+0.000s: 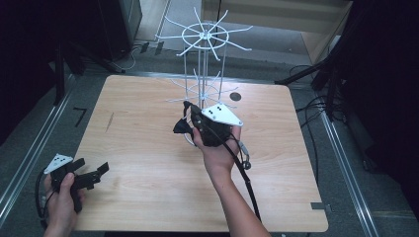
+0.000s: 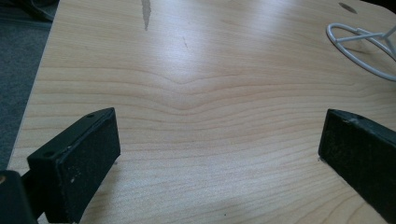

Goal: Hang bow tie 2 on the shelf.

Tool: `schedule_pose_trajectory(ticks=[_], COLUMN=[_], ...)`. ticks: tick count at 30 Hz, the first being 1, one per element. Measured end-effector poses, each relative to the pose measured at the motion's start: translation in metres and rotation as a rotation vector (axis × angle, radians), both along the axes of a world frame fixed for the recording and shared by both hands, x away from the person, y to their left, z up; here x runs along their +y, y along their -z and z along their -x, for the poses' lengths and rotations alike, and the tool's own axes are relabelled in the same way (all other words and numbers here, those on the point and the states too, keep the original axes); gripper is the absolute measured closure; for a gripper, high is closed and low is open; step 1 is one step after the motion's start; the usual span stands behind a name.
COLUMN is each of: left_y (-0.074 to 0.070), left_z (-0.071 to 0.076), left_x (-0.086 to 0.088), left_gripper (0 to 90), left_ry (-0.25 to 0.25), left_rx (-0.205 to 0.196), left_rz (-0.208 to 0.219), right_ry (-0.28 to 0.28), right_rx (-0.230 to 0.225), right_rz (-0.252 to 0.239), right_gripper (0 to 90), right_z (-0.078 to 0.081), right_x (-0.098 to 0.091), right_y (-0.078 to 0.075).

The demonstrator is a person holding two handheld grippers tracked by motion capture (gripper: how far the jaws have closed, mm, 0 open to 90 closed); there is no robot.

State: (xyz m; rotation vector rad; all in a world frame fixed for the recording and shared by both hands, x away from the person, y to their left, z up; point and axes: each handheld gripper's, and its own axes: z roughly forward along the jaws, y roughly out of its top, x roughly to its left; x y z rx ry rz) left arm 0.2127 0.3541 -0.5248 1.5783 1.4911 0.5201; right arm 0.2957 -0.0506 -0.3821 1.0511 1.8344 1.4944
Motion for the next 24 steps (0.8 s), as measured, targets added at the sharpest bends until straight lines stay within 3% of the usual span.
schedule_pose_trajectory(ticks=[17, 24], left_y=[0.000, 0.000], left_z=[0.000, 0.000], left_x=[0.000, 0.000], left_gripper=[0.0, 0.0], left_ry=[0.000, 0.001], left_rx=[0.001, 0.001], left_rz=[-0.002, -0.002], right_ry=[0.026, 0.015], right_rx=[0.010, 0.022], right_rz=[0.013, 0.026], right_gripper=[89.7, 82.4], right_z=[0.003, 0.003], right_x=[-0.007, -0.005], right_y=[0.019, 0.027])
